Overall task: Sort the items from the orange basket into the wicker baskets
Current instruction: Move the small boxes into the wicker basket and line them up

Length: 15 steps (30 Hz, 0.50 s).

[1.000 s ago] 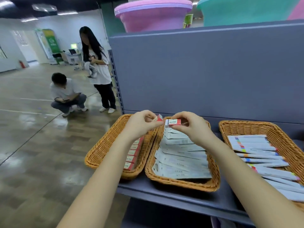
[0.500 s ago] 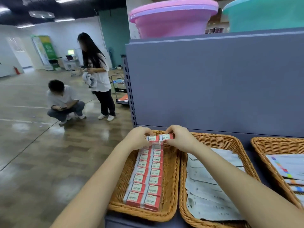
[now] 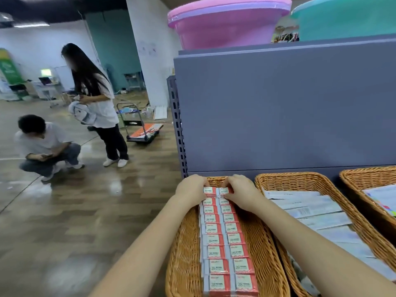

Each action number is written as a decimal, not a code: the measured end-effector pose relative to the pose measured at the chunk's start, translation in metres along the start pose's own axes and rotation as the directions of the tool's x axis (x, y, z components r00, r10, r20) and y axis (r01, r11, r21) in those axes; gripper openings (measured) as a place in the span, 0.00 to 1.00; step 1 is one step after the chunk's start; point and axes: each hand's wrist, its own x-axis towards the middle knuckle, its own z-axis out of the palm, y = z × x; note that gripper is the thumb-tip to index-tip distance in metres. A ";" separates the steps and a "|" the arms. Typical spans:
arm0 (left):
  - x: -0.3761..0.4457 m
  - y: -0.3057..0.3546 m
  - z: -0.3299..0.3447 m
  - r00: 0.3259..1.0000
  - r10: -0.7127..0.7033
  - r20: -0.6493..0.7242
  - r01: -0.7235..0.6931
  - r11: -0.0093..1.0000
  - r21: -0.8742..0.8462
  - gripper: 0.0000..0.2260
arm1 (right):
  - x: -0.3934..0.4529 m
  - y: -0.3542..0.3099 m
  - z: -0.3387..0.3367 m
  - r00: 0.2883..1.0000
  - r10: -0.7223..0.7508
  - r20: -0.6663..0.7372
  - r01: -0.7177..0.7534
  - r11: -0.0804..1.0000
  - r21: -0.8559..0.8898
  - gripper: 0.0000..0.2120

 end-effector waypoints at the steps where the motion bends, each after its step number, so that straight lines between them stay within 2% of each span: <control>1: 0.001 0.000 0.001 1.000 0.004 0.009 -0.004 1.000 -0.002 0.15 | 0.001 -0.001 0.000 1.000 0.006 -0.003 -0.006 1.000 0.000 0.15; 5: 0.004 -0.003 0.000 0.998 0.030 0.064 -0.029 0.999 -0.015 0.15 | 0.003 -0.002 0.001 1.000 0.004 -0.011 -0.004 1.000 -0.011 0.16; 15: 0.005 -0.004 0.002 0.997 0.041 0.061 -0.044 0.998 0.042 0.14 | 0.002 0.001 0.006 1.000 -0.003 -0.008 0.003 1.000 -0.019 0.15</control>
